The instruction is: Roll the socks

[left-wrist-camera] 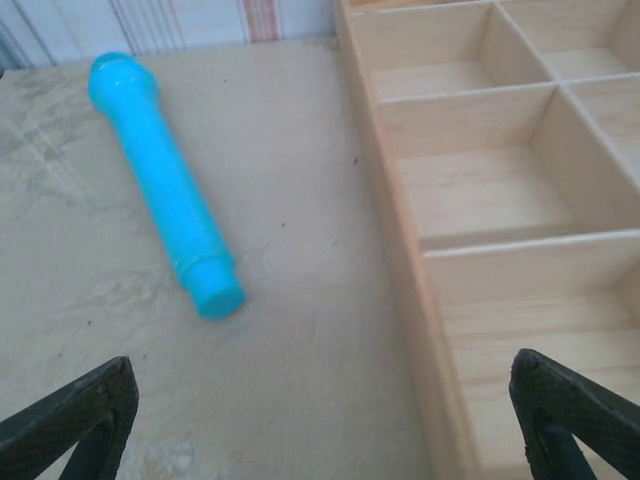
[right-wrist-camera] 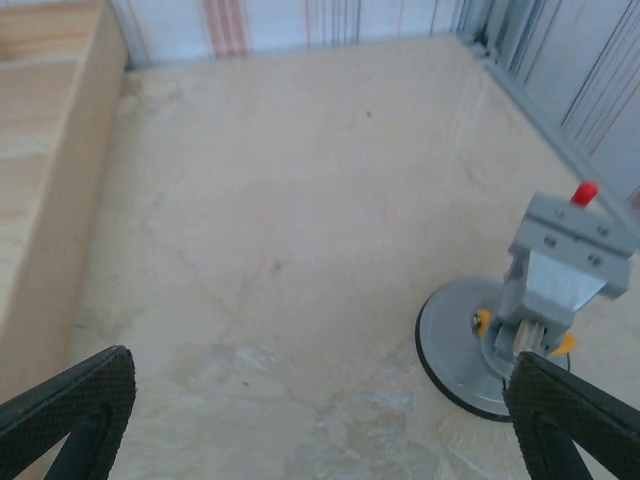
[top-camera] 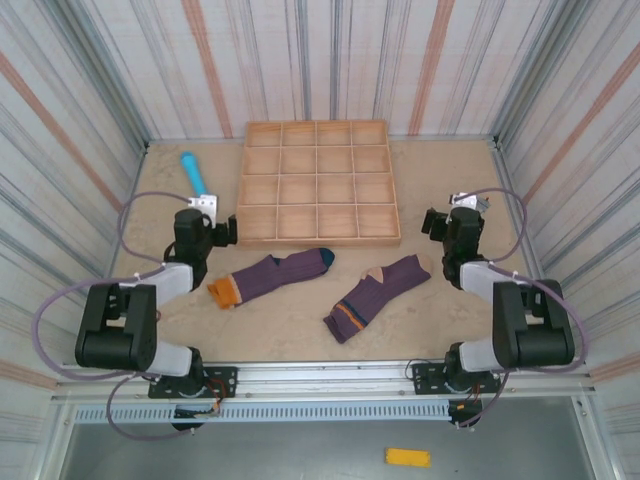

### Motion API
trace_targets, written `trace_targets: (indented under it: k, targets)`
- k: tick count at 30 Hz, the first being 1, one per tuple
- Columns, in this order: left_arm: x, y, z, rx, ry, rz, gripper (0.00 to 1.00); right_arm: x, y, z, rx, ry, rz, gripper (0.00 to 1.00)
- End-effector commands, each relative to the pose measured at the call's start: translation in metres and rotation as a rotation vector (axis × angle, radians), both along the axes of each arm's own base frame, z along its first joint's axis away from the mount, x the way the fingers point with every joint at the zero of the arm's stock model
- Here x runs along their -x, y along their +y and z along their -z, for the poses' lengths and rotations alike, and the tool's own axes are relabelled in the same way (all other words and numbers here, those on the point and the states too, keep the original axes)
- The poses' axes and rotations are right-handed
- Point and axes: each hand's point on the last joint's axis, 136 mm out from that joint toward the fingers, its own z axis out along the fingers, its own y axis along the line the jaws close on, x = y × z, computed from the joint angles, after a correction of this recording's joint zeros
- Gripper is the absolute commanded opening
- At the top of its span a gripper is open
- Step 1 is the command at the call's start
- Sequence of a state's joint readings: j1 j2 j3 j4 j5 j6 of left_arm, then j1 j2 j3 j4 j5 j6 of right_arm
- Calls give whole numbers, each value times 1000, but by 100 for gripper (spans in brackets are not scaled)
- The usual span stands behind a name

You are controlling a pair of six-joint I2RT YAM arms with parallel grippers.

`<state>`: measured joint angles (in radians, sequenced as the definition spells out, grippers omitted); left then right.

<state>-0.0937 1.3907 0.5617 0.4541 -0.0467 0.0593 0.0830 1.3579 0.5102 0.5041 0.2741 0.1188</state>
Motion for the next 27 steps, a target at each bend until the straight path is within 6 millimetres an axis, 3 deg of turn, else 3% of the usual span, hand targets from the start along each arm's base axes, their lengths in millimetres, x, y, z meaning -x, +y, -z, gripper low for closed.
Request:
trace_targets:
  k: [1,5,8,14,16,20,27]
  targets:
    - [13,-8,-16,-26,124,-2,98,24,-1,-9,97,110,72,99]
    - [34,-13,-47,-67,209,-60,96,47,22,-28,-54,168,45,99]
    - [57,-25,-63,2,301,-44,95,68,30,-35,-199,225,65,99]
    - [103,-67,-73,93,422,66,95,107,57,-20,-415,464,39,99]
    - [118,-85,-71,141,488,123,90,119,68,-11,-463,543,30,99]
    - [146,-114,-60,166,629,194,75,143,98,-3,-443,652,-52,99]
    - [177,-156,-57,289,772,259,75,170,132,-16,-221,599,-230,99]
